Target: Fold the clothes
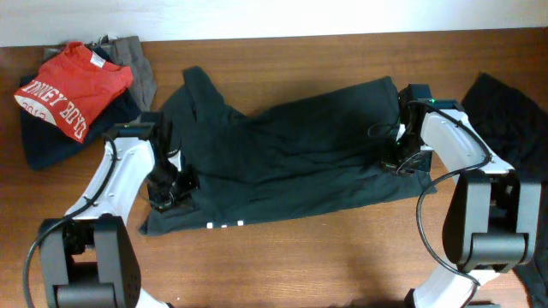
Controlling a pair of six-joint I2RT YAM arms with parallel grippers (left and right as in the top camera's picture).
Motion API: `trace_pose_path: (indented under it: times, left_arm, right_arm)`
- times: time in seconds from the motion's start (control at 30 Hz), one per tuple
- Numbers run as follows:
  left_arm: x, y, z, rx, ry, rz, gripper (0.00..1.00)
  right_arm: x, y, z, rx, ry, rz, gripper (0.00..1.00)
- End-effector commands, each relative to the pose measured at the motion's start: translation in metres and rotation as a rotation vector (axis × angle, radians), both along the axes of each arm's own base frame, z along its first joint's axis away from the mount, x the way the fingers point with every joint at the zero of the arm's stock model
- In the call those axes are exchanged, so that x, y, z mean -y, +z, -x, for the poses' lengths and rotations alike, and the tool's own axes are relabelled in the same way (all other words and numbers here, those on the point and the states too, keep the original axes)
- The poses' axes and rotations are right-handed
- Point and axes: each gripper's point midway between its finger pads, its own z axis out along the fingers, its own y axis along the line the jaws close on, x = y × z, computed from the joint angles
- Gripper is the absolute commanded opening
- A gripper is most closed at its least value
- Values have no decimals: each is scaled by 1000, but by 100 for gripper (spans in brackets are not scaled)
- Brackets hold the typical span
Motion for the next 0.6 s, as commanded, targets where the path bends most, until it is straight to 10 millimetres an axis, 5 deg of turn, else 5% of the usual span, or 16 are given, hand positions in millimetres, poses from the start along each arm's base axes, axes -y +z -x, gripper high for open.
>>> trace_pose_path:
  times: [0.0,0.57]
  left_arm:
    - [3,-11,9,-11,16,16,1]
    - [-13,-71,26,-141,96,-103,1]
  right_arm:
    - [8,-3,1,-9,-29,-2,4]
    - [3,-22,9,-18,-42,-37,4]
